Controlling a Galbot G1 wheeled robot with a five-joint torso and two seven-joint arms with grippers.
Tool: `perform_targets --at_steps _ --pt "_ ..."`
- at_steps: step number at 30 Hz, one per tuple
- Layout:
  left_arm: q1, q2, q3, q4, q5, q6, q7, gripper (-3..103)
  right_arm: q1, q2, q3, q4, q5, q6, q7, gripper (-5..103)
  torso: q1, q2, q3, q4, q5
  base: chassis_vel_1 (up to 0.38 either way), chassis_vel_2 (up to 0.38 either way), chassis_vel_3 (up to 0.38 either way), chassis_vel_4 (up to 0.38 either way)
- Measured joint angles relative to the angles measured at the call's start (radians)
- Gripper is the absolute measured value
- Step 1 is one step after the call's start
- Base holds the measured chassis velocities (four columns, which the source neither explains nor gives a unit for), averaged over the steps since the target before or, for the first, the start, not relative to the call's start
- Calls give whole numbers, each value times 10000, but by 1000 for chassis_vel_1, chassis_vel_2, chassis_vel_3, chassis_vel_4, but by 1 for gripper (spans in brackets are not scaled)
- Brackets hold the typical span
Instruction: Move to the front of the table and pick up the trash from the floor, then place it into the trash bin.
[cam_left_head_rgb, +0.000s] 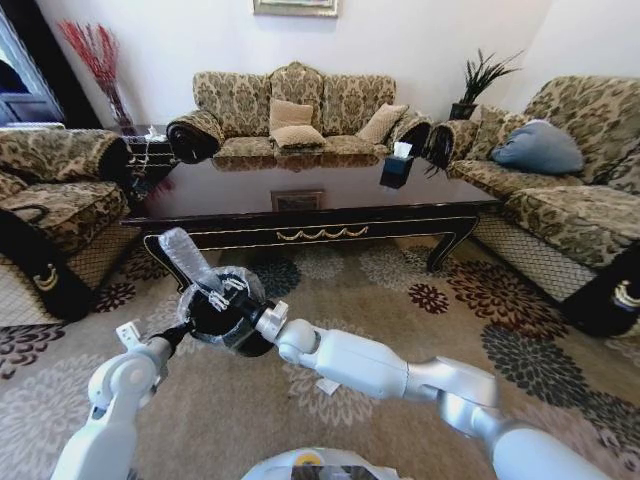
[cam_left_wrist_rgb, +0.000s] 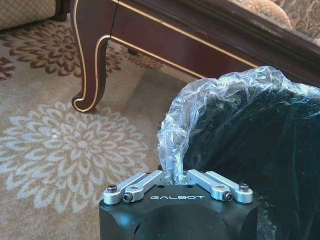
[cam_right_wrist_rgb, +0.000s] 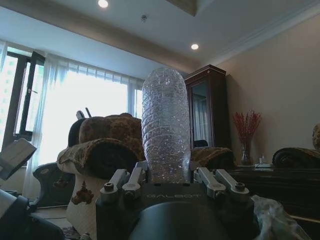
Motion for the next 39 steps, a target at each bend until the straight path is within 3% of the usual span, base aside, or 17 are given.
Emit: perform_targets --at_steps 1,3,5,6,12,15,18,21,24,32,34,37,38,39 --pt "0 0 0 0 0 0 0 2 0 0 0 0 0 0 0 35 0 0 0 0 0 0 0 0 0" --pt "127 -1 -104 -146 -21 12 0 2 -82 -46 69 45 -105 47 137 45 0 1 0 -1 1 0 0 0 0" --pt "232 0 -203 -239 -27 15 4 2 -125 -110 116 186 -176 82 234 45 0 0 0 -1 0 0 0 0 0" --pt "292 0 -273 -284 -27 14 6 2 -150 -165 160 323 -224 90 318 57 0 1 0 0 0 0 0 0 0" --pt "604 -45 -611 -474 -24 14 18 2 -342 -454 442 918 -324 65 545 73 0 1 -1 0 0 0 0 0 0" --pt "845 -71 -898 -708 -32 15 23 2 -586 -804 802 1252 -512 42 563 89 0 1 -1 0 1 0 0 0 0" --pt "935 -82 -1030 -871 -64 14 25 2 -739 -985 970 1384 -577 -37 614 98 0 1 -1 0 1 0 0 0 0" --pt "1010 -110 -1171 -1041 -99 14 21 2 -914 -1132 1249 1417 -511 -276 813 99 0 1 -1 0 1 0 0 0 0" --pt "1178 -135 -1746 -1334 -135 13 7 2 -1318 -1518 2125 1084 107 -1237 1521 100 0 1 -1 -1 2 0 0 0 0" --pt "1212 252 -3200 -1311 -628 -19 -98 2 -2011 -2290 3409 132 509 -2525 2394 100 0 1 -1 2 4 0 0 0 0" --pt "1158 478 -3492 -1196 -846 -20 -119 2 -2334 -2493 3718 181 1149 -3890 3965 100 0 1 -1 -4 1 0 0 0 0" --pt "1151 629 -3677 -1126 -961 -20 -137 2 -2686 -2314 4016 611 3256 -6648 7389 100 0 1 0 -1 3 0 0 0 0" --pt "1151 629 -3677 -1126 -961 -20 -137 2 -2686 -2314 4016 611 3256 -6648 7389 100 0 1 0 -1 3 0 0 0 0" --pt "1115 670 -3625 -1101 -964 -20 -139 2 -2794 -2215 4157 768 3881 -7134 8057 100 0 2 0 0 2 0 0 0 0"
